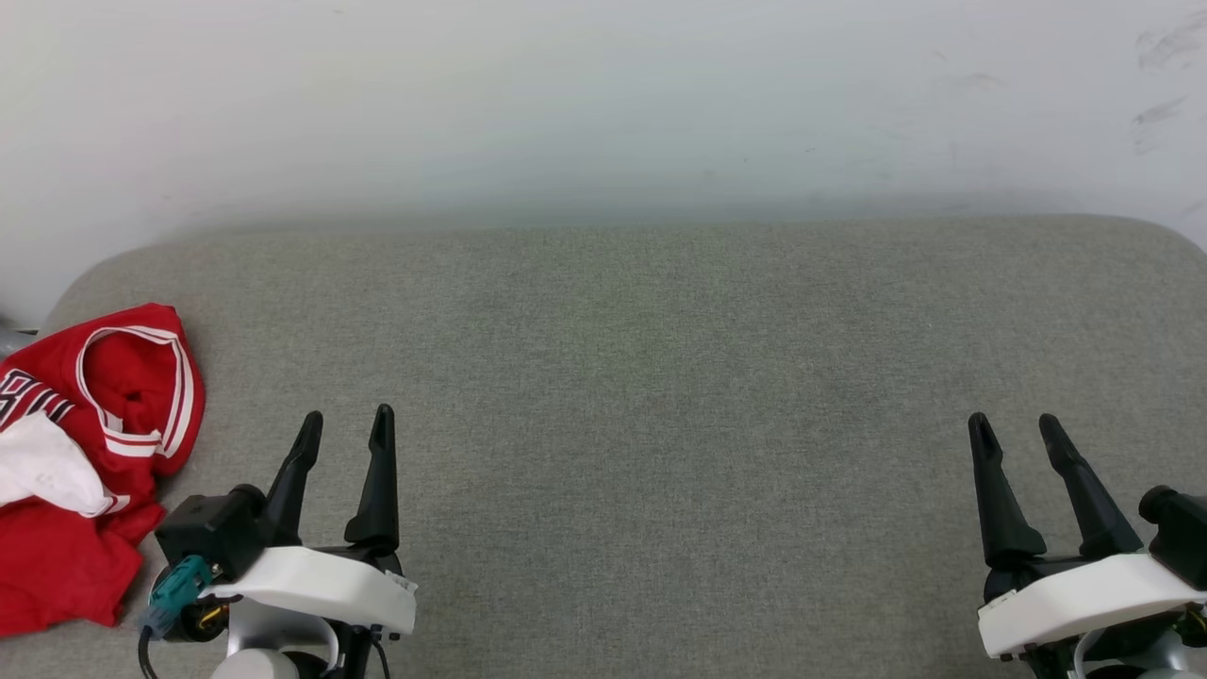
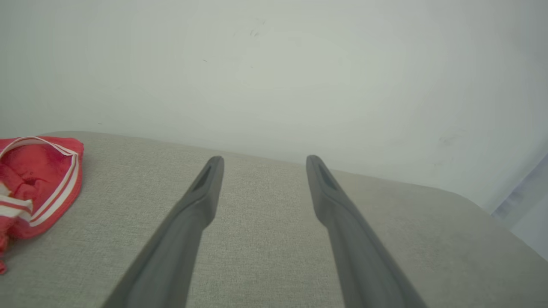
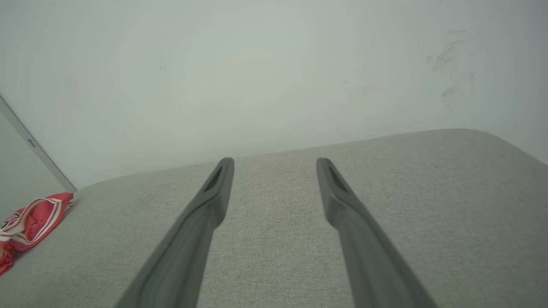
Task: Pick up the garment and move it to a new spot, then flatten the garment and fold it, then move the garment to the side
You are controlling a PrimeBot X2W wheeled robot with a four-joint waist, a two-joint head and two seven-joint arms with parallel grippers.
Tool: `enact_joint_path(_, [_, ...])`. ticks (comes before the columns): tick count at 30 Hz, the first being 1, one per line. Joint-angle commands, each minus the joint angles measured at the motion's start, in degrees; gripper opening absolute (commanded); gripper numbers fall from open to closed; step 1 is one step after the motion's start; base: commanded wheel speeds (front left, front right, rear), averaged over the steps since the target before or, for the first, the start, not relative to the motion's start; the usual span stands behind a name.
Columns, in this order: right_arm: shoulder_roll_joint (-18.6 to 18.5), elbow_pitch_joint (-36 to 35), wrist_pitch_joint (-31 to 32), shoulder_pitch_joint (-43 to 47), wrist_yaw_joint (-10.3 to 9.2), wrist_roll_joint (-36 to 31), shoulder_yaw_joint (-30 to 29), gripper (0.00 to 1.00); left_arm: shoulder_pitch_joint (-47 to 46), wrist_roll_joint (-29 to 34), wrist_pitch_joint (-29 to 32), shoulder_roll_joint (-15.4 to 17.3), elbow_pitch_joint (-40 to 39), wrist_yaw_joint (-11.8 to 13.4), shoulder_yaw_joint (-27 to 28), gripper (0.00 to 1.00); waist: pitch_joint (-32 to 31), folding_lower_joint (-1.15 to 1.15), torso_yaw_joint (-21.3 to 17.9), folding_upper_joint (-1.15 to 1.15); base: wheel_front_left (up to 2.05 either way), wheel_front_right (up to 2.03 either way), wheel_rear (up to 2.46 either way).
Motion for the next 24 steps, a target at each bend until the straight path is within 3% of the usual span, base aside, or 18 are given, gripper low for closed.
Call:
enact_joint_path(1, [0.0,-0.9,0.0,0.3,0.00,-1.1,-0.1,1.00,0.1,1.1,-0.5,0.5,-0.4,0.2,-0.1,1.00,0.0,0.00,0.0,0.00,0.00,0.00,0.00])
enact_joint_path(24, [0.0,-3.5,-0.9,2.4,-0.01,-9.7,-0.2,1.00,0.2,9.1,-3.4,-0.1,2.4,-0.4,-0.2,1.00,-0.5,0.00,0.0,0.00,0.00,0.00,0.00])
